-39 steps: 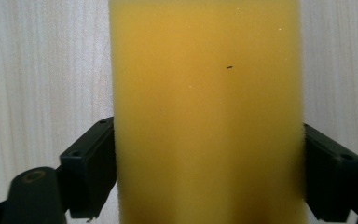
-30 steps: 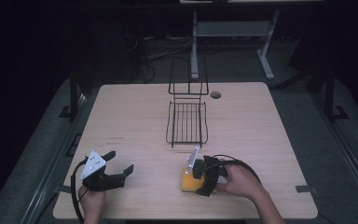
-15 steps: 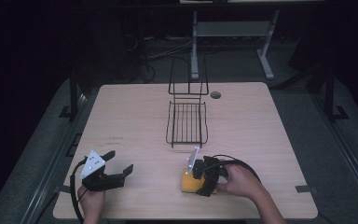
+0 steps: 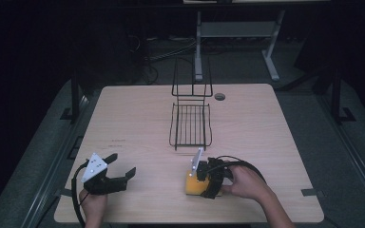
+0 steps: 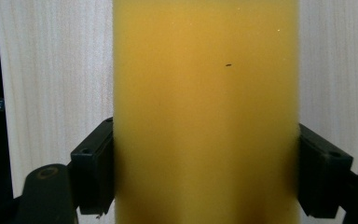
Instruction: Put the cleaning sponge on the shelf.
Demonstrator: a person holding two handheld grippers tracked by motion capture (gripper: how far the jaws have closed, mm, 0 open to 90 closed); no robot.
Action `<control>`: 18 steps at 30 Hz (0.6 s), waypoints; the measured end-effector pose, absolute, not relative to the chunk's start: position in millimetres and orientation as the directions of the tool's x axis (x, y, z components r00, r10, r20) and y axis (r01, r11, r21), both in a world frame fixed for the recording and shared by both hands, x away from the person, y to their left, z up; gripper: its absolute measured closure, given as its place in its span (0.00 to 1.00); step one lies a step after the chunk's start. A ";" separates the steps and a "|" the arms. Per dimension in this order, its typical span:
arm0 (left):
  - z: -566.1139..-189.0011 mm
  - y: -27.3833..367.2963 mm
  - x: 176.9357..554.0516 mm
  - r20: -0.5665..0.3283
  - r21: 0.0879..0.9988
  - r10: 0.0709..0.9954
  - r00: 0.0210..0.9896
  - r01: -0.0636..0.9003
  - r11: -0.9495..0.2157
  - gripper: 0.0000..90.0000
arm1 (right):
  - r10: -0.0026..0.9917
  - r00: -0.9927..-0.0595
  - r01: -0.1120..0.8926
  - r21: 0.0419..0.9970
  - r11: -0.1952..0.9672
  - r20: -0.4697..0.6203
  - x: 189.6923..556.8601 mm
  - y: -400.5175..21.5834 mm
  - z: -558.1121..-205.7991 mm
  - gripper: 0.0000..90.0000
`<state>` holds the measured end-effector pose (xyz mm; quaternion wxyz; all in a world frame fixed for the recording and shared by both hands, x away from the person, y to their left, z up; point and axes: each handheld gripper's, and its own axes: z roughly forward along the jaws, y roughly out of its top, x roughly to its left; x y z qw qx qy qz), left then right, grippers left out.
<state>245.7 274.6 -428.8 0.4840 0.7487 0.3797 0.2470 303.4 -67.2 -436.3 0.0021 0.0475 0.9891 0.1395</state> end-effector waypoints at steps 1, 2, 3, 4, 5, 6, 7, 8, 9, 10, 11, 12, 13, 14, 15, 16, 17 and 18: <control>-428.8 274.7 245.7 0.002 0.912 0.808 0.589 0.330 -0.243 0.14 | 0.096 -0.995 0.095 0.274 0.957 0.011 303.7 -67.1 -435.9 0.24; -428.8 274.9 245.7 0.002 0.913 0.808 0.589 0.329 -0.242 0.14 | 0.099 -0.995 0.098 0.274 0.957 0.013 304.0 -67.1 -435.3 0.24; -428.7 275.0 245.7 0.002 0.913 0.809 0.588 0.329 -0.241 0.14 | 0.098 -0.995 0.098 0.276 0.956 0.013 304.6 -66.9 -433.5 0.24; -428.7 275.0 245.7 0.002 0.913 0.809 0.588 0.329 -0.241 0.14 | 0.098 -0.995 0.098 0.275 0.956 0.011 305.0 -66.9 -432.2 0.24; -428.6 275.0 245.7 0.003 0.913 0.808 0.589 0.329 -0.242 0.14 | 0.098 -0.995 0.098 0.275 0.956 0.011 305.0 -66.9 -432.2 0.24; -428.7 274.9 245.7 0.002 0.913 0.808 0.589 0.329 -0.242 0.14 | 0.097 -0.995 0.096 0.275 0.957 0.009 305.7 -66.9 -431.0 0.24; -428.7 274.7 245.7 0.001 0.913 0.808 0.590 0.329 -0.241 0.14 | 0.100 -0.995 0.099 0.276 0.956 0.009 305.9 -66.7 -429.7 0.24; -428.8 274.7 245.7 0.002 0.913 0.807 0.590 0.329 -0.243 0.14 | 0.100 -0.995 0.100 0.280 0.955 0.012 306.6 -66.7 -428.5 0.24; -428.8 274.5 245.7 0.002 0.913 0.807 0.591 0.329 -0.243 0.14 | 0.098 -0.995 0.098 0.282 0.954 0.015 307.4 -66.5 -427.9 0.24; -428.8 274.5 245.8 0.003 0.912 0.807 0.591 0.329 -0.244 0.14 | 0.099 -0.995 0.099 0.280 0.955 0.014 307.7 -66.4 -427.3 0.24; -428.7 274.5 245.8 0.003 0.911 0.807 0.591 0.330 -0.245 0.14 | 0.094 -0.996 0.093 0.278 0.956 0.010 309.4 -65.9 -426.0 0.24; -428.7 274.5 245.8 0.003 0.911 0.807 0.591 0.330 -0.245 0.14 | 0.094 -0.996 0.093 0.278 0.956 0.010 309.4 -65.9 -426.0 0.24; -428.8 274.5 245.9 0.002 0.912 0.807 0.591 0.330 -0.244 0.14 | 0.096 -0.995 0.095 0.278 0.956 0.011 310.0 -65.8 -425.0 0.24; -428.8 274.5 245.9 0.003 0.912 0.807 0.590 0.330 -0.244 0.14 | 0.096 -0.995 0.095 0.280 0.955 0.010 310.5 -65.5 -424.0 0.24; -428.8 274.6 245.9 0.003 0.912 0.807 0.590 0.329 -0.245 0.14 | 0.084 -0.996 0.083 0.284 0.955 0.008 312.2 -64.8 -422.5 0.24; -428.7 274.6 245.8 0.004 0.912 0.808 0.589 0.330 -0.244 0.14 | 0.085 -0.996 0.083 0.281 0.956 0.005 312.6 -64.6 -421.3 0.24; -428.7 274.6 245.8 0.004 0.912 0.808 0.589 0.330 -0.244 0.14 | 0.085 -0.996 0.083 0.281 0.956 0.005 312.6 -64.6 -421.3 0.24; -428.6 274.7 245.7 0.004 0.912 0.809 0.588 0.329 -0.244 0.14 | 0.084 -0.996 0.081 0.283 0.956 0.003 313.2 -64.4 -420.3 0.24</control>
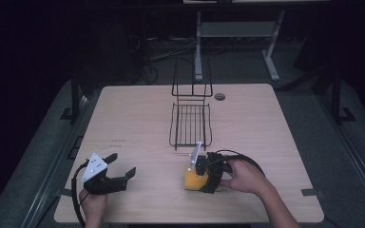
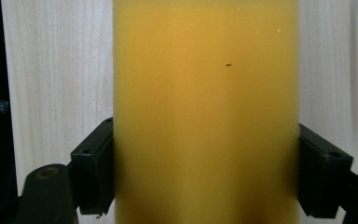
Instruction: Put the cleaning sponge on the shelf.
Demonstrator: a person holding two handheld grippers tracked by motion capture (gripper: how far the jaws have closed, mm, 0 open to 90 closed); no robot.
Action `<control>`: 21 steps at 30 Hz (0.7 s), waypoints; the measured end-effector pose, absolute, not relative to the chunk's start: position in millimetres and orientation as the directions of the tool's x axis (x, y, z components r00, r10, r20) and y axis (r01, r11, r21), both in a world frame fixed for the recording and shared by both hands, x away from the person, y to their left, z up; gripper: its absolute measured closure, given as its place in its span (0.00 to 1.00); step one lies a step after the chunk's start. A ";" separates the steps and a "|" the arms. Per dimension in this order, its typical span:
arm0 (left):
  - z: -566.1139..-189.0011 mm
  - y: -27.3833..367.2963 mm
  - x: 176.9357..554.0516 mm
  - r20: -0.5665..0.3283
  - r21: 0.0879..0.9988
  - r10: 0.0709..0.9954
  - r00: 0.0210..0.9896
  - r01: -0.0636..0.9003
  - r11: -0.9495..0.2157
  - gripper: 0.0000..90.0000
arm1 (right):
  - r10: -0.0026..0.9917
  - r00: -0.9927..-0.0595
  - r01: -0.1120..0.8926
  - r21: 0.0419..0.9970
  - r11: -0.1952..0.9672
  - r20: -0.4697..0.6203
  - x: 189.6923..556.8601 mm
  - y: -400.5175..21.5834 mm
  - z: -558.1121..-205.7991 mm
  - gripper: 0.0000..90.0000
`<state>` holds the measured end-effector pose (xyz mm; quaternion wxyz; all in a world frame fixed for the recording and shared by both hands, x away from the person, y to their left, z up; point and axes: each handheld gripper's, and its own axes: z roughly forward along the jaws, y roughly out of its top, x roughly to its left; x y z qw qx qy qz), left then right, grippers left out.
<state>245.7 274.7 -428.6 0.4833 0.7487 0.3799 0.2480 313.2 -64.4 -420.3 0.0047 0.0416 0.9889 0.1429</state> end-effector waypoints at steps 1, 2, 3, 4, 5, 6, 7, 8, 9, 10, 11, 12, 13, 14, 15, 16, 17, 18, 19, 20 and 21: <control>-428.6 274.7 245.6 0.005 0.912 0.809 0.588 0.329 -0.245 0.14 | 0.084 -0.996 0.082 0.284 0.955 0.005 314.0 -64.3 -419.3 0.24; -428.5 274.8 245.5 0.005 0.912 0.809 0.587 0.330 -0.245 0.14 | 0.084 -0.996 0.082 0.284 0.955 0.005 314.4 -64.2 -418.8 0.24; -428.4 274.9 245.5 0.005 0.912 0.810 0.587 0.328 -0.244 0.14 | 0.084 -0.996 0.082 0.283 0.956 0.004 315.1 -64.2 -418.4 0.24; -428.3 275.1 245.5 0.006 0.913 0.809 0.588 0.328 -0.245 0.14 | 0.086 -0.996 0.084 0.284 0.955 0.008 315.8 -64.3 -418.3 0.24; -428.2 275.2 245.4 0.005 0.913 0.810 0.587 0.327 -0.243 0.14 | 0.086 -0.996 0.085 0.283 0.955 0.009 316.2 -64.4 -418.1 0.24; -428.2 275.2 245.3 0.004 0.914 0.810 0.586 0.327 -0.241 0.14 | 0.084 -0.996 0.084 0.285 0.955 0.010 317.6 -65.0 -417.9 0.24; -428.2 275.2 245.3 0.004 0.914 0.810 0.586 0.327 -0.241 0.14 | 0.084 -0.996 0.084 0.285 0.955 0.010 317.6 -65.0 -417.9 0.24; -428.1 275.3 245.2 0.006 0.913 0.810 0.586 0.327 -0.243 0.14 | 0.086 -0.996 0.086 0.287 0.954 0.012 317.8 -65.1 -417.7 0.24; -428.1 275.4 245.2 0.006 0.913 0.810 0.587 0.327 -0.243 0.14 | 0.088 -0.996 0.088 0.288 0.953 0.015 318.4 -65.5 -417.4 0.24; -428.3 275.1 245.3 0.005 0.913 0.810 0.586 0.328 -0.243 0.14 | 0.084 -0.996 0.087 0.289 0.953 0.022 319.3 -65.6 -416.7 0.24; -428.3 275.1 245.3 0.005 0.913 0.810 0.586 0.328 -0.243 0.14 | 0.084 -0.996 0.087 0.289 0.953 0.022 319.3 -65.6 -416.7 0.24; -428.4 274.9 245.4 0.004 0.913 0.810 0.586 0.328 -0.242 0.14 | 0.082 -0.996 0.085 0.290 0.953 0.023 319.7 -65.7 -416.6 0.24; -428.3 274.9 245.4 0.005 0.913 0.809 0.587 0.328 -0.244 0.14 | 0.086 -0.996 0.089 0.285 0.954 0.023 320.2 -65.8 -416.0 0.24; -428.3 274.8 245.3 0.006 0.913 0.810 0.587 0.327 -0.244 0.14 | 0.086 -0.996 0.089 0.286 0.954 0.022 322.0 -65.9 -414.3 0.24; -428.3 274.8 245.3 0.006 0.913 0.810 0.587 0.327 -0.244 0.14 | 0.086 -0.996 0.089 0.286 0.954 0.022 322.0 -65.9 -414.3 0.24; -428.2 274.9 245.3 0.006 0.913 0.810 0.587 0.327 -0.244 0.14 | 0.086 -0.996 0.089 0.286 0.954 0.022 322.8 -65.9 -413.6 0.24; -428.2 275.0 245.3 0.006 0.913 0.810 0.587 0.327 -0.244 0.14 | 0.090 -0.996 0.093 0.285 0.954 0.023 323.9 -66.2 -412.3 0.24; -428.1 275.3 245.2 0.006 0.913 0.811 0.586 0.327 -0.243 0.14 | 0.095 -0.995 0.098 0.282 0.954 0.023 324.3 -66.3 -411.4 0.24; -428.1 275.5 245.2 0.006 0.913 0.811 0.585 0.327 -0.243 0.14 | 0.090 -0.996 0.094 0.286 0.954 0.024 325.7 -66.3 -410.7 0.24; -428.3 275.4 245.3 0.003 0.915 0.812 0.584 0.326 -0.239 0.14 | 0.088 -0.996 0.090 0.286 0.954 0.023 326.5 -66.1 -410.3 0.24; -428.2 275.7 245.3 0.007 0.914 0.811 0.585 0.326 -0.243 0.14 | 0.091 -0.996 0.093 0.285 0.954 0.021 327.2 -65.9 -409.5 0.24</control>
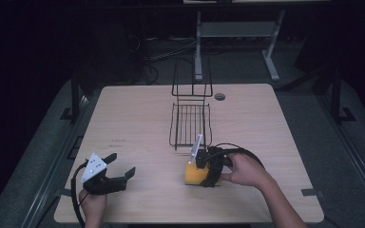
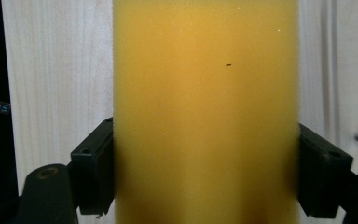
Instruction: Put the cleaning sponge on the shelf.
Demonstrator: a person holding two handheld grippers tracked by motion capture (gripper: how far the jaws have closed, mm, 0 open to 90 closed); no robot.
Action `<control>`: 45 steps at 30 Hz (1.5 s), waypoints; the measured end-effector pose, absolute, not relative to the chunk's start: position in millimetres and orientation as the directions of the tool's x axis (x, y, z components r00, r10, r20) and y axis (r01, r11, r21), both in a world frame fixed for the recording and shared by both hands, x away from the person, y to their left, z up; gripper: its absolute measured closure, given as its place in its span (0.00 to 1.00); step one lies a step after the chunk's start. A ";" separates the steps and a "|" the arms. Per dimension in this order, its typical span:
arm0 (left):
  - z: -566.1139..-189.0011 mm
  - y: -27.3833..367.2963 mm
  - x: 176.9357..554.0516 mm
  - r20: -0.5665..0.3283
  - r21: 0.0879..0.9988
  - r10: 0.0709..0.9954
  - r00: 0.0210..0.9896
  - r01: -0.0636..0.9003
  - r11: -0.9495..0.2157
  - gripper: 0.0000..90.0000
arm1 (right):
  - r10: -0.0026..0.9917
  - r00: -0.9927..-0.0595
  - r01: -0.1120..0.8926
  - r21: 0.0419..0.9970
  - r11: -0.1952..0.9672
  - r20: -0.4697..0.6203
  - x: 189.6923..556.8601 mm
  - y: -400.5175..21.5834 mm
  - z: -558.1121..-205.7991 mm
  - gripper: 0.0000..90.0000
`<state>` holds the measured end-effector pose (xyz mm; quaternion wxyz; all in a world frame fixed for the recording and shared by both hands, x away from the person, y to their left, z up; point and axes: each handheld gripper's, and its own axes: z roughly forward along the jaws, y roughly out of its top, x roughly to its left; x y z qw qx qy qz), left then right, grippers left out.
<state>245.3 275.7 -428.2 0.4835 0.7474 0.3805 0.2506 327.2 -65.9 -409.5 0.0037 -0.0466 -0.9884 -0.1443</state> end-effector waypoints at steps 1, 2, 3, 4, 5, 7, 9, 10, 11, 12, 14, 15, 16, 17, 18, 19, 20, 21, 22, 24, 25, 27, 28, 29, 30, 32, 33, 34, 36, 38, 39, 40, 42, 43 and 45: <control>-428.2 275.8 245.3 0.007 0.913 0.811 0.585 0.327 -0.243 0.14 | 0.091 -0.996 0.093 0.286 0.954 0.022 328.5 -65.3 -408.4 0.24; -428.2 275.8 245.3 0.007 0.913 0.811 0.585 0.327 -0.243 0.14 | 0.091 -0.996 0.093 0.286 0.954 0.022 328.5 -65.3 -408.4 0.24; -428.3 275.7 245.4 0.004 0.915 0.811 0.585 0.326 -0.239 0.14 | 0.093 -0.995 0.095 0.285 0.954 0.022 328.6 -65.0 -407.9 0.24; -428.2 275.6 245.4 0.005 0.915 0.812 0.584 0.326 -0.240 0.14 | 0.091 -0.996 0.093 0.285 0.954 0.022 329.2 -64.6 -407.4 0.24; -428.1 275.7 245.3 0.006 0.914 0.812 0.584 0.325 -0.241 0.14 | 0.090 -0.996 0.093 0.281 0.955 0.023 330.1 -63.4 -406.7 0.24; -428.2 275.7 245.3 0.005 0.915 0.812 0.584 0.325 -0.240 0.14 | 0.093 -0.995 0.096 0.277 0.956 0.023 331.8 -62.5 -406.2 0.24; -428.2 275.8 245.4 0.004 0.914 0.812 0.584 0.326 -0.240 0.14 | 0.093 -0.995 0.096 0.278 0.956 0.023 333.1 -61.7 -405.5 0.24; -428.2 275.7 245.3 0.004 0.915 0.812 0.584 0.326 -0.239 0.14 | 0.094 -0.995 0.097 0.277 0.956 0.024 333.6 -61.2 -404.8 0.24; -428.2 275.6 245.3 0.004 0.915 0.812 0.584 0.326 -0.239 0.14 | 0.094 -0.995 0.097 0.277 0.956 0.024 333.6 -61.2 -404.8 0.24; -428.2 275.8 245.4 0.006 0.914 0.811 0.585 0.326 -0.242 0.14 | 0.092 -0.996 0.095 0.278 0.956 0.023 334.1 -60.7 -404.3 0.24; -428.2 275.6 245.4 0.003 0.916 0.812 0.584 0.325 -0.237 0.14 | 0.093 -0.995 0.096 0.285 0.954 0.026 335.5 -60.3 -403.0 0.24; -428.2 275.8 245.3 0.001 0.916 0.812 0.583 0.325 -0.235 0.14 | 0.093 -0.995 0.097 0.286 0.953 0.027 336.1 -60.1 -402.3 0.24; -428.2 276.0 245.3 0.000 0.916 0.812 0.583 0.326 -0.234 0.14 | 0.093 -0.995 0.095 0.286 0.954 0.022 337.1 -59.8 -401.6 0.24; -428.2 276.1 245.3 0.000 0.916 0.812 0.583 0.326 -0.234 0.14 | 0.096 -0.995 0.099 0.282 0.954 0.024 337.6 -59.4 -400.6 0.24; -428.2 276.3 245.3 0.001 0.916 0.812 0.583 0.326 -0.235 0.14 | 0.094 -0.995 0.096 0.283 0.954 0.022 338.3 -59.1 -399.9 0.24; -428.3 276.4 245.3 -0.001 0.916 0.813 0.582 0.327 -0.233 0.14 | 0.093 -0.995 0.096 0.282 0.955 0.023 339.3 -58.5 -398.8 0.24; -428.3 276.5 245.2 -0.002 0.916 0.813 0.582 0.328 -0.232 0.14 | 0.091 -0.996 0.093 0.281 0.955 0.020 340.7 -57.7 -397.7 0.24; -428.3 276.7 245.2 -0.002 0.916 0.814 0.582 0.327 -0.231 0.14 | 0.092 -0.996 0.093 0.276 0.957 0.018 341.5 -56.8 -396.8 0.24; -428.2 276.8 245.1 -0.003 0.916 0.814 0.581 0.328 -0.231 0.14 | 0.090 -0.996 0.091 0.276 0.957 0.016 342.2 -56.4 -395.9 0.24; -428.3 276.9 245.3 -0.003 0.916 0.814 0.582 0.329 -0.231 0.14 | 0.089 -0.996 0.090 0.275 0.957 0.018 344.4 -55.2 -394.4 0.24; -428.3 276.9 245.3 -0.002 0.916 0.814 0.581 0.329 -0.232 0.14 | 0.089 -0.996 0.089 0.270 0.959 0.013 345.6 -54.6 -393.3 0.24; -428.2 276.8 245.2 -0.003 0.916 0.814 0.581 0.328 -0.230 0.14 | 0.087 -0.996 0.088 0.277 0.957 0.017 347.4 -53.9 -392.0 0.24; -428.1 276.9 245.2 -0.002 0.916 0.814 0.581 0.327 -0.231 0.14 | 0.085 -0.996 0.087 0.282 0.956 0.019 348.1 -53.5 -391.5 0.24; -428.1 277.0 245.2 -0.002 0.916 0.814 0.581 0.327 -0.232 0.14 | 0.084 -0.996 0.086 0.283 0.955 0.018 349.1 -52.7 -391.2 0.24; -428.2 277.0 245.2 -0.003 0.916 0.814 0.581 0.328 -0.231 0.14 | 0.087 -0.996 0.088 0.279 0.956 0.019 350.6 -51.4 -391.1 0.24; -428.1 277.1 245.2 -0.003 0.916 0.814 0.581 0.328 -0.230 0.14 | 0.084 -0.996 0.087 0.281 0.956 0.021 352.3 -50.2 -391.1 0.24; -428.1 277.1 245.2 -0.003 0.916 0.815 0.580 0.328 -0.230 0.14 | 0.084 -0.996 0.087 0.281 0.956 0.021 352.3 -50.2 -391.1 0.24; -428.0 277.3 245.1 -0.003 0.917 0.814 0.580 0.327 -0.230 0.14 | 0.084 -0.996 0.087 0.281 0.956 0.024 353.4 -49.7 -391.2 0.24; -427.9 277.6 245.0 -0.002 0.917 0.815 0.579 0.326 -0.229 0.14 | 0.082 -0.996 0.084 0.275 0.958 0.020 355.1 -48.8 -391.8 0.24; -427.9 277.8 245.0 -0.003 0.917 0.816 0.578 0.327 -0.228 0.14 | 0.088 -0.996 0.091 0.269 0.959 0.025 357.0 -47.9 -391.9 0.24; -427.9 277.8 245.0 -0.004 0.918 0.816 0.578 0.327 -0.226 0.14 | 0.087 -0.996 0.090 0.267 0.960 0.023 357.8 -47.7 -391.6 0.24; -427.9 277.8 245.0 -0.005 0.918 0.816 0.579 0.326 -0.226 0.14 | 0.091 -0.996 0.094 0.264 0.960 0.021 358.4 -47.5 -391.0 0.24; -427.9 277.6 245.0 -0.004 0.918 0.816 0.579 0.326 -0.227 0.14 | 0.090 -0.996 0.093 0.272 0.958 0.025 361.0 -47.0 -389.5 0.24; -427.9 277.6 245.0 -0.004 0.918 0.816 0.579 0.326 -0.227 0.14 | 0.090 -0.996 0.093 0.272 0.958 0.025 361.0 -47.0 -389.5 0.24; -427.8 277.5 244.8 -0.003 0.918 0.816 0.578 0.326 -0.227 0.14 | 0.093 -0.995 0.097 0.268 0.958 0.029 362.1 -46.3 -388.7 0.24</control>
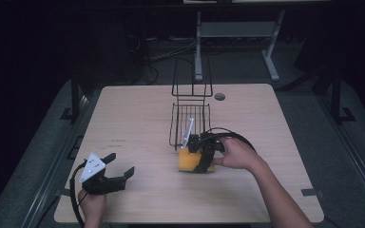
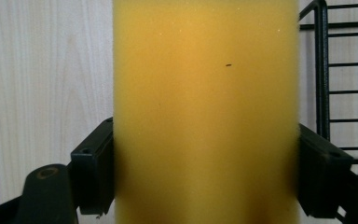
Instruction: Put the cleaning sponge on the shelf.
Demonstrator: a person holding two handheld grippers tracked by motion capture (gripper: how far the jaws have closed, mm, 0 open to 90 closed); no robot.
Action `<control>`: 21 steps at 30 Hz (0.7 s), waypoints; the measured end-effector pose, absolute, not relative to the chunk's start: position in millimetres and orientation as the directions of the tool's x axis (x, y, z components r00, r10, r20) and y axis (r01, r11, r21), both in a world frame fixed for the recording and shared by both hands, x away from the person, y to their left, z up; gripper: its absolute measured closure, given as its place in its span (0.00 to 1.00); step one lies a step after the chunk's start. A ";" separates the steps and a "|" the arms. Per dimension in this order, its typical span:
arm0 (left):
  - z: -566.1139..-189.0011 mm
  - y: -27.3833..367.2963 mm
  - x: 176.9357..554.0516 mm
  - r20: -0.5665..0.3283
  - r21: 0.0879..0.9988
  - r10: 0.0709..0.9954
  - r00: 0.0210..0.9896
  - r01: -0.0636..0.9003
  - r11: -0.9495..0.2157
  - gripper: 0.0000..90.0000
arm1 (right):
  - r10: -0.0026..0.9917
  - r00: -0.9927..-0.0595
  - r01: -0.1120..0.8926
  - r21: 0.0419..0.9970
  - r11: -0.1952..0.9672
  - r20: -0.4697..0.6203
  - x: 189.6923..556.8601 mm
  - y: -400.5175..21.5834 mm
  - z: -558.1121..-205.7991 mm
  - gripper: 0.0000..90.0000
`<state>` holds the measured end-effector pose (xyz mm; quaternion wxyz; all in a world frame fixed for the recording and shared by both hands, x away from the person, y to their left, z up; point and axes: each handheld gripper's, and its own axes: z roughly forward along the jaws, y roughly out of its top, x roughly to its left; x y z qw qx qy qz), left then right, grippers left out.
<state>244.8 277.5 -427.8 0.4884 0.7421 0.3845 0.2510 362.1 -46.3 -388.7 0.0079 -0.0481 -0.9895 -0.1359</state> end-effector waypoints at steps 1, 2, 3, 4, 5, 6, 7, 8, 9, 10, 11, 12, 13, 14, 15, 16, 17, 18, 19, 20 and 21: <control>-427.8 277.5 244.8 -0.004 0.918 0.816 0.579 0.325 -0.226 0.14 | 0.091 -0.996 0.094 0.264 0.960 0.025 363.1 -45.6 -388.5 0.24; -427.7 277.6 244.7 -0.003 0.918 0.816 0.578 0.325 -0.227 0.14 | 0.094 -0.995 0.097 0.261 0.960 0.027 363.3 -45.2 -388.0 0.24; -427.7 277.5 244.6 -0.003 0.918 0.816 0.578 0.325 -0.227 0.14 | 0.089 -0.996 0.092 0.263 0.960 0.024 364.5 -44.7 -387.6 0.24; -427.7 277.6 244.6 -0.003 0.918 0.816 0.578 0.325 -0.226 0.14 | 0.090 -0.996 0.094 0.264 0.960 0.024 365.2 -44.2 -386.9 0.24; -427.7 277.7 244.7 -0.005 0.919 0.816 0.578 0.325 -0.225 0.14 | 0.090 -0.996 0.093 0.263 0.960 0.023 366.2 -43.7 -386.1 0.24; -427.7 277.9 244.7 -0.006 0.919 0.817 0.577 0.326 -0.224 0.14 | 0.092 -0.996 0.094 0.261 0.961 0.022 366.7 -43.4 -385.6 0.24; -427.7 277.9 244.7 -0.006 0.919 0.817 0.577 0.325 -0.223 0.14 | 0.087 -0.996 0.090 0.266 0.960 0.021 368.1 -43.0 -385.4 0.24; -427.7 278.0 244.7 -0.006 0.919 0.817 0.577 0.325 -0.223 0.14 | 0.085 -0.996 0.088 0.267 0.960 0.023 369.0 -43.0 -385.4 0.24; -427.7 278.1 244.6 -0.007 0.919 0.816 0.577 0.325 -0.222 0.14 | 0.083 -0.996 0.086 0.268 0.959 0.023 369.9 -42.9 -385.5 0.24; -427.7 278.1 244.6 -0.007 0.919 0.816 0.578 0.325 -0.222 0.14 | 0.089 -0.996 0.093 0.264 0.960 0.026 371.0 -43.0 -385.6 0.24; -427.6 278.1 244.5 -0.006 0.919 0.816 0.578 0.324 -0.223 0.14 | 0.091 -0.995 0.095 0.265 0.960 0.028 371.8 -43.2 -385.9 0.24; -427.6 278.1 244.5 -0.006 0.919 0.816 0.579 0.324 -0.223 0.14 | 0.096 -0.995 0.102 0.264 0.959 0.035 374.3 -43.8 -386.6 0.24; -427.6 278.1 244.5 -0.006 0.919 0.816 0.579 0.324 -0.223 0.14 | 0.096 -0.995 0.102 0.264 0.959 0.035 374.3 -43.8 -386.6 0.24; -427.6 278.1 244.5 -0.007 0.920 0.816 0.578 0.324 -0.221 0.14 | 0.099 -0.995 0.104 0.255 0.961 0.035 376.5 -44.3 -387.2 0.24; -427.6 278.2 244.4 -0.007 0.920 0.816 0.578 0.324 -0.221 0.14 | 0.101 -0.994 0.107 0.253 0.962 0.034 377.2 -44.5 -387.1 0.24; -427.6 278.2 244.4 -0.007 0.920 0.816 0.578 0.324 -0.221 0.14 | 0.101 -0.994 0.107 0.253 0.962 0.034 377.2 -44.5 -387.1 0.24; -427.5 278.2 244.4 -0.008 0.920 0.816 0.577 0.324 -0.220 0.14 | 0.105 -0.994 0.110 0.253 0.961 0.034 378.3 -44.8 -386.8 0.24; -427.4 278.3 244.4 -0.007 0.920 0.817 0.576 0.324 -0.220 0.14 | 0.103 -0.994 0.108 0.255 0.961 0.034 379.7 -44.9 -386.6 0.24; -427.4 278.4 244.3 -0.009 0.920 0.817 0.576 0.324 -0.219 0.14 | 0.106 -0.994 0.111 0.256 0.960 0.034 380.8 -45.0 -386.2 0.24; -427.4 278.4 244.3 -0.009 0.920 0.817 0.576 0.324 -0.218 0.14 | 0.108 -0.994 0.112 0.255 0.960 0.033 382.2 -45.0 -385.7 0.24; -427.4 278.3 244.3 -0.010 0.921 0.818 0.576 0.324 -0.218 0.14 | 0.108 -0.994 0.113 0.256 0.960 0.033 382.9 -44.7 -385.6 0.24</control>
